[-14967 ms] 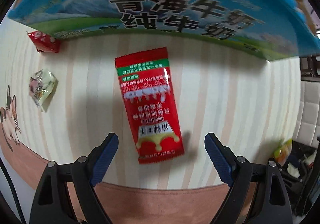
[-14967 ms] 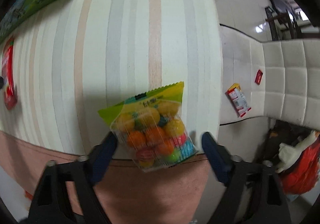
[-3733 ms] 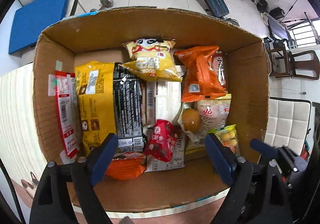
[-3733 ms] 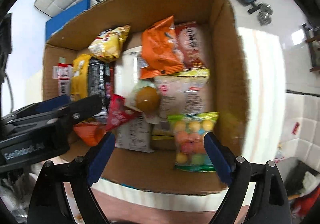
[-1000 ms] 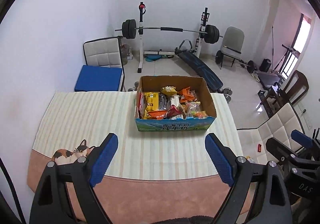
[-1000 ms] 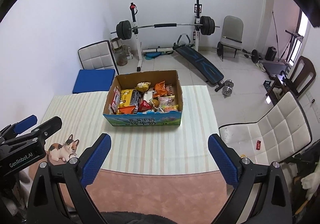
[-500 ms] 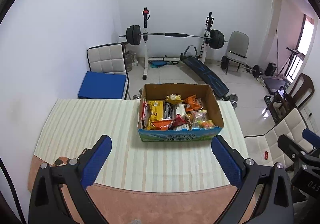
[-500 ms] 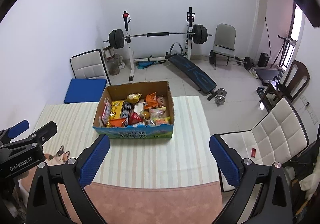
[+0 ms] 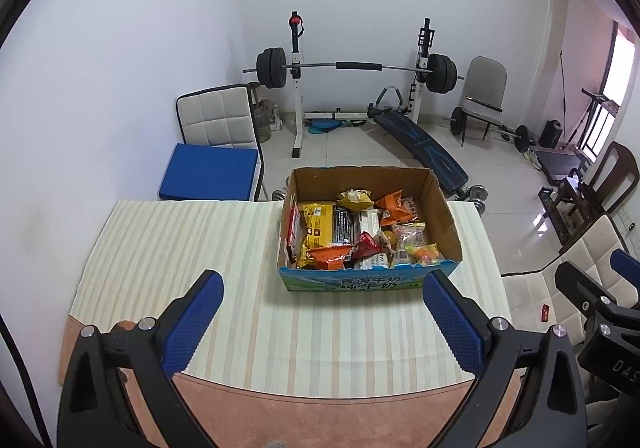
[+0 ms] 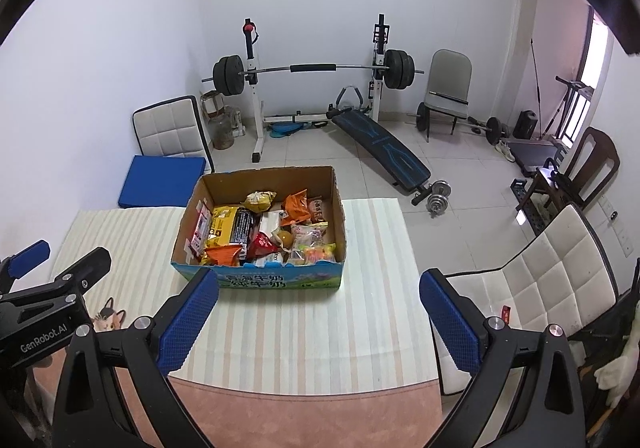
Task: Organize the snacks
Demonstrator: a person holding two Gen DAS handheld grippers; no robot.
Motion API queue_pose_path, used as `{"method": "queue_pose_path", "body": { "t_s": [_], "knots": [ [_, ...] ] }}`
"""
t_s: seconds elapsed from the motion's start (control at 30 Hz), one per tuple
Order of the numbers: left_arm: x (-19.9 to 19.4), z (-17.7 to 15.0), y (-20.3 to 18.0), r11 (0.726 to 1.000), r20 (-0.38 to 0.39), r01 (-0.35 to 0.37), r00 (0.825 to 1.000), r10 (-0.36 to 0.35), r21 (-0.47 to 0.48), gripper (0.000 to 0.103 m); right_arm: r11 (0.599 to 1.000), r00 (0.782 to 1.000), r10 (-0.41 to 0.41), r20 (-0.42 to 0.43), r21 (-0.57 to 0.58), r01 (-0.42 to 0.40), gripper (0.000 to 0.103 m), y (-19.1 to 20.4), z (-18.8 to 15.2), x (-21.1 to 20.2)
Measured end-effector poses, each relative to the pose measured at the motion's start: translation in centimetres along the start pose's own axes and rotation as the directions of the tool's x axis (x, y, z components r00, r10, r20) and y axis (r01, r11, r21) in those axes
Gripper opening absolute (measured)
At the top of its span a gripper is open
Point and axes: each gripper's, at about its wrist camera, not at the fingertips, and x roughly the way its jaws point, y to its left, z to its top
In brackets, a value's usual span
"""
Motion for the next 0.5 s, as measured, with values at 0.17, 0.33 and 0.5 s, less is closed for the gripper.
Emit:
{"method": "queue_pose_path", "body": {
  "t_s": [0.17,0.33,0.5],
  "knots": [
    [0.4,0.1,-0.2,1.000,-0.007,0.002,1.000,-0.002,0.005,0.102,1.000,1.000,-0.001,0.002,-0.002,0.001,0.102,0.0,0.2,0.5],
    [0.5,0.2,-0.3,1.000,-0.007,0.006,1.000,-0.006,0.005,0.102,1.000,1.000,-0.009,0.008,0.007,0.009,0.102,-0.2,0.5,0.9],
    [0.5,0.3,-0.3,1.000,-0.002,0.010,1.000,-0.010,0.004,0.102,1.000,1.000,-0.001,-0.007,0.022,0.001,0.102,-0.4,0.5,1.3]
  ]
}}
